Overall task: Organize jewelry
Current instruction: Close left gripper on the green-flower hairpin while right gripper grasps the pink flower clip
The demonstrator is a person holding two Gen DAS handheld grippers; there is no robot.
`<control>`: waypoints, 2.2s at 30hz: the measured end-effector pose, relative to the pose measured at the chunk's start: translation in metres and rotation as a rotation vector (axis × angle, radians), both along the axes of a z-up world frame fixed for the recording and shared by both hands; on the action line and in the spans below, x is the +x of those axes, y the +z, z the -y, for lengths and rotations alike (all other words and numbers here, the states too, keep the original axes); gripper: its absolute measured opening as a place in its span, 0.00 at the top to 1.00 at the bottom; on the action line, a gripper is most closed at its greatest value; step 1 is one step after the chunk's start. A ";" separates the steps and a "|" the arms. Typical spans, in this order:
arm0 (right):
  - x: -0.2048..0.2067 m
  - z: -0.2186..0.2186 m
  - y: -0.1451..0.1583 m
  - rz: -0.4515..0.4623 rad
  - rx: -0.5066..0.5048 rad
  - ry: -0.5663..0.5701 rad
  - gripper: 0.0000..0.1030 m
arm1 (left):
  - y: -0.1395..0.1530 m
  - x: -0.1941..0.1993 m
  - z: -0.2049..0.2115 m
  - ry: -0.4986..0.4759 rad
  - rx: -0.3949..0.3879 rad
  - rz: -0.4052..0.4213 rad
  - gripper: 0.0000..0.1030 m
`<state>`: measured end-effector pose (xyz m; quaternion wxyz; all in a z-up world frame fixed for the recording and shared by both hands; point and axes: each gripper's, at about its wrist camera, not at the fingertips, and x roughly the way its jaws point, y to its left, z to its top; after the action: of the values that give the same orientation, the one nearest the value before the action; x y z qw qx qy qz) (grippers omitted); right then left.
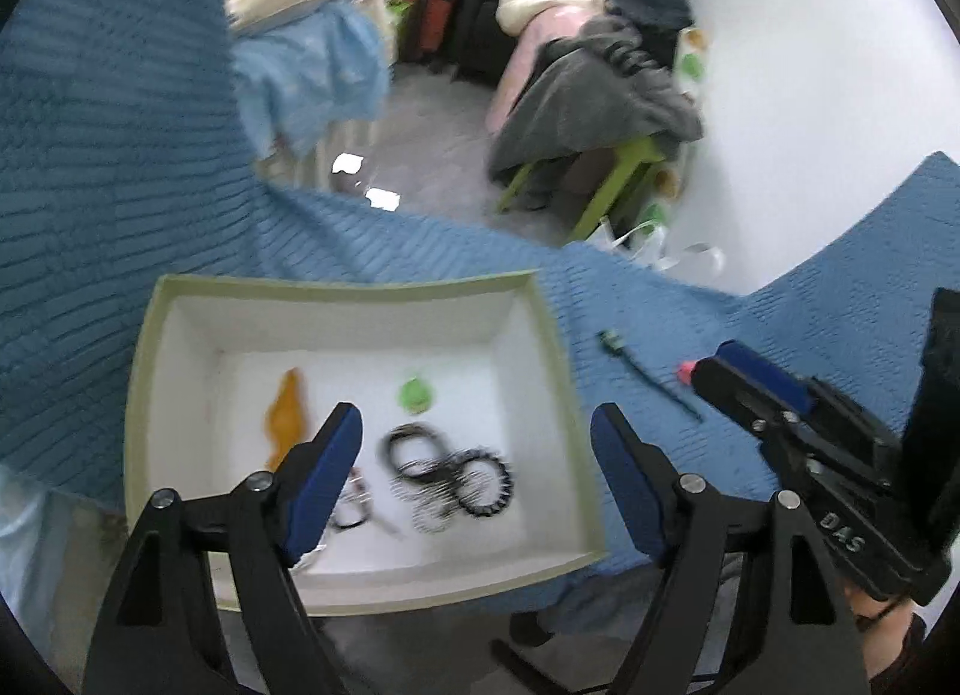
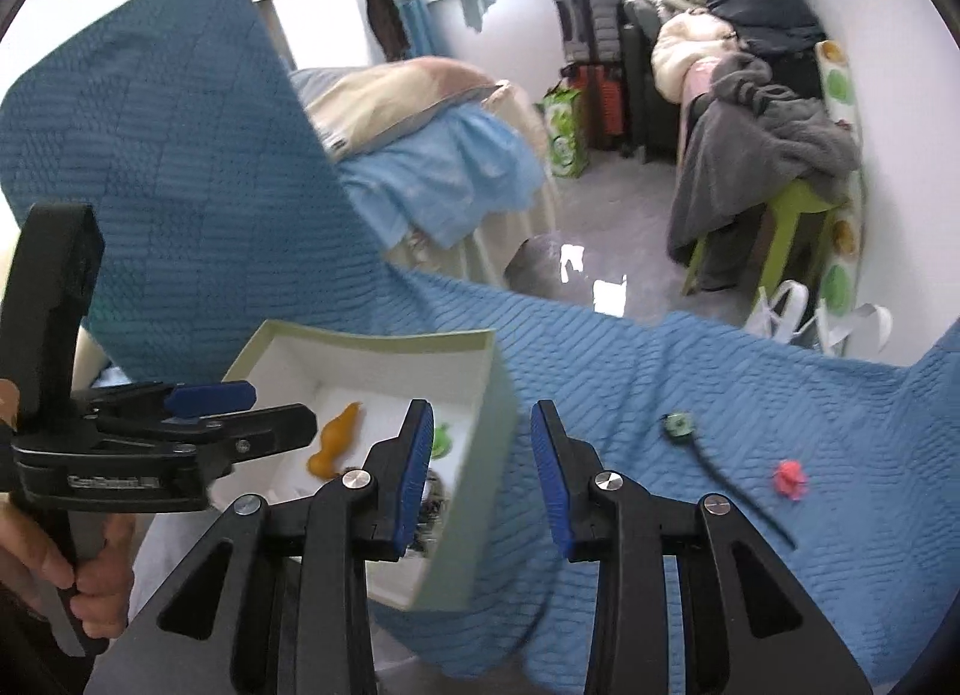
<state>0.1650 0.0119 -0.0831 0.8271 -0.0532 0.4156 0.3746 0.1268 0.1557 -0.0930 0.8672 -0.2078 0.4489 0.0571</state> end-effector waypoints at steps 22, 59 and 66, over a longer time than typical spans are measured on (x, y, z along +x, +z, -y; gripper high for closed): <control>0.066 0.133 -0.069 -0.042 -0.044 -0.174 0.71 | -0.029 0.071 0.096 -0.072 -0.039 -0.019 0.24; 0.135 0.150 -0.161 -0.087 -0.155 -0.167 0.74 | -0.142 0.192 0.157 0.011 0.146 -0.150 0.50; 0.135 0.139 -0.165 -0.005 -0.257 -0.169 0.74 | -0.144 0.200 0.160 0.025 0.202 -0.141 0.52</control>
<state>0.3003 -0.1276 -0.2477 0.8409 -0.1226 0.4654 0.2475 0.3267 -0.0044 -0.2369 0.8493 -0.1203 0.4980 0.1271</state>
